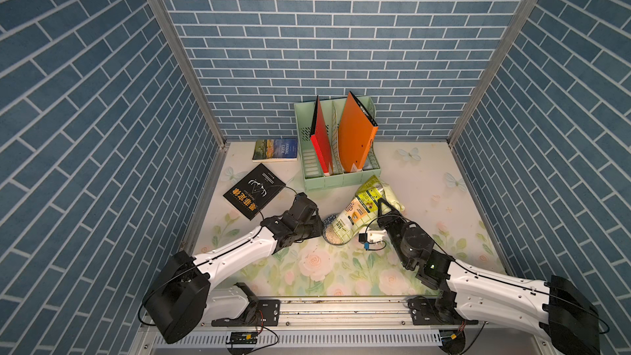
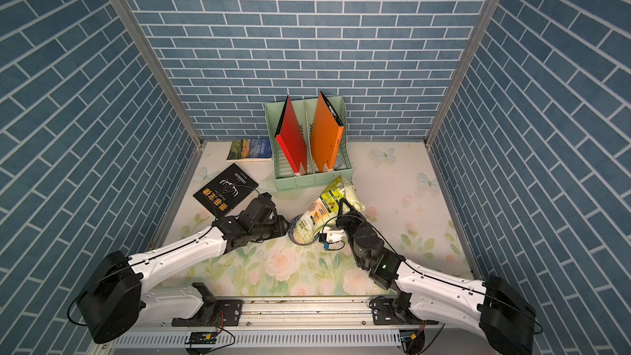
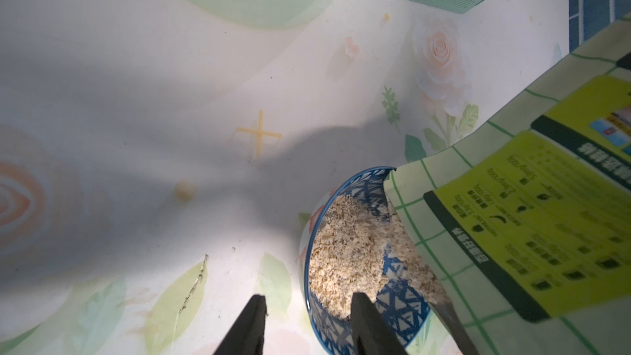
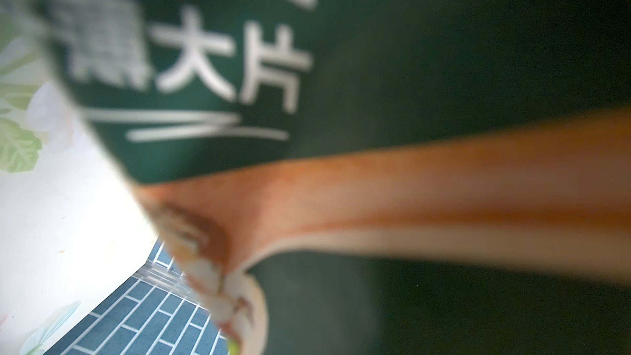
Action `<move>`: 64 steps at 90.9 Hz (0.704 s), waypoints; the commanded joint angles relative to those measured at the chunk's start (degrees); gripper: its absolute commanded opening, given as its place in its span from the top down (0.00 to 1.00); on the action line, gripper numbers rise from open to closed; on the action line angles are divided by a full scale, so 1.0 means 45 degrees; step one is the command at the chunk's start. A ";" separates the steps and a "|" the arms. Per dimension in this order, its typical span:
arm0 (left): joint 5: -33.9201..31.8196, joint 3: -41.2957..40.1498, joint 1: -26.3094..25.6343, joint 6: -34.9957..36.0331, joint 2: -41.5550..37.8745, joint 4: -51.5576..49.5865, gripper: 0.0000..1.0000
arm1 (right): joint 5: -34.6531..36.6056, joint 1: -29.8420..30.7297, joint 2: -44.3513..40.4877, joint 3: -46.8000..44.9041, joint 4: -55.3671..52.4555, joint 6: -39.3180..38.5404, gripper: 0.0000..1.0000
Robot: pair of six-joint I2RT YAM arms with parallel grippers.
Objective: Pour the oats into the breakfast bowl
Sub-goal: Move the bowl to the center of the board.
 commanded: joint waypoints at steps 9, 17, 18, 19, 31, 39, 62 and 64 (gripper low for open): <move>-0.0268 -0.0047 0.0071 0.0004 -0.0181 -0.0289 0.53 | 0.0048 -0.0029 -0.0495 0.0839 0.2217 -0.0571 1.00; -0.0254 -0.0043 0.0086 -0.0023 -0.0129 -0.0289 0.53 | 0.0148 0.0197 -0.0484 0.0900 0.1146 -0.0404 1.00; -0.0248 -0.0033 0.0076 -0.0024 -0.0128 -0.0279 0.53 | 0.0138 0.0201 -0.0493 0.0890 0.1015 -0.0389 1.00; -0.0245 -0.0028 0.0081 -0.0025 -0.0118 -0.0284 0.53 | 0.0123 0.0193 -0.0497 0.0875 0.0980 -0.0381 1.00; -0.0297 -0.0065 0.0073 -0.0081 -0.0189 -0.0283 0.53 | 0.0133 0.0161 -0.0513 0.0875 0.1593 -0.0419 1.00; -0.0318 -0.0154 0.0085 -0.0138 -0.0341 -0.0202 0.51 | -0.0131 0.0016 -0.0535 0.0897 0.2458 -0.0340 1.00; -0.0322 -0.0150 0.0105 -0.0224 -0.0501 -0.0153 0.46 | -0.0102 0.0049 -0.0210 0.0954 0.1928 -0.0511 1.00; -0.0320 -0.0158 0.0105 -0.0221 -0.0514 -0.0128 0.46 | -0.0120 0.0015 -0.0194 0.0977 0.1805 -0.0554 1.00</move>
